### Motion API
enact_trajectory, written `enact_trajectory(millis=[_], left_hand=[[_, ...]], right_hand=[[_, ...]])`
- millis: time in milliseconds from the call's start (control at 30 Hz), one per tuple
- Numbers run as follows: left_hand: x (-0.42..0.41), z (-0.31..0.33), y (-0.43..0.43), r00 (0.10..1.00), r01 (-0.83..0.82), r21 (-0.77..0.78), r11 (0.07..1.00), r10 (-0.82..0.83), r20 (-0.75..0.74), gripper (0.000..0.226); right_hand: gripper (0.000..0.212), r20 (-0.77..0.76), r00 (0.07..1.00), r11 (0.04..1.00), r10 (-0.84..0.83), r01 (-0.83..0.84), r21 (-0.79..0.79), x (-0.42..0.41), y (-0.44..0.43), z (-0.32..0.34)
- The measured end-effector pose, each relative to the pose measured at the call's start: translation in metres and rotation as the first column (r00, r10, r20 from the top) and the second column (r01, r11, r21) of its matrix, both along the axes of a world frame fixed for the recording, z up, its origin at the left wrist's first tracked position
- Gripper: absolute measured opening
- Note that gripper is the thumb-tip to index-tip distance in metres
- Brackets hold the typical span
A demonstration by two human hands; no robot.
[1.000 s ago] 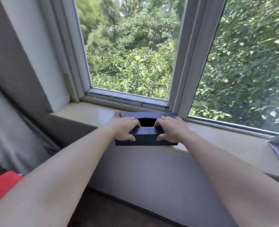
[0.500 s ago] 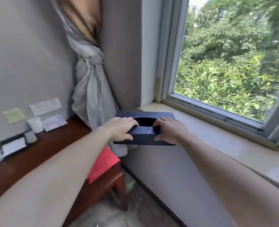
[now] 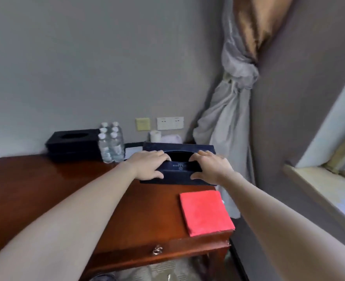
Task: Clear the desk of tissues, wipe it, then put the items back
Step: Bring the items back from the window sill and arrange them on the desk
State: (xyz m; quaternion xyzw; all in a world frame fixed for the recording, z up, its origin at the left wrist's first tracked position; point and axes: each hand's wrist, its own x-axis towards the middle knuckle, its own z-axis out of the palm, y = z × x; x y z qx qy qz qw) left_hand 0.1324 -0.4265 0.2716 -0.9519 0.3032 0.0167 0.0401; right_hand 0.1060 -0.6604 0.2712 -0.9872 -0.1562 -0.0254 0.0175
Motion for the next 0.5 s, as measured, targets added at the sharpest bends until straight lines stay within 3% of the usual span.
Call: enact_trajectory(millis=[300, 500], left_hand=[[0.017, -0.004, 0.104, 0.938, -0.348, -0.025, 0.937, 0.348, -0.01, 0.059], [0.007, -0.009, 0.159, 0.869, -0.494, -0.005, 0.87, 0.493, -0.026, 0.059]], right_hand=[[0.06, -0.008, 0.933, 0.933, 0.36, -0.36, 0.003, 0.099, 0.111, -0.004], [0.06, -0.037, 0.864, 0.865, 0.502, -0.502, 0.0, 0.127, 0.18, -0.012]])
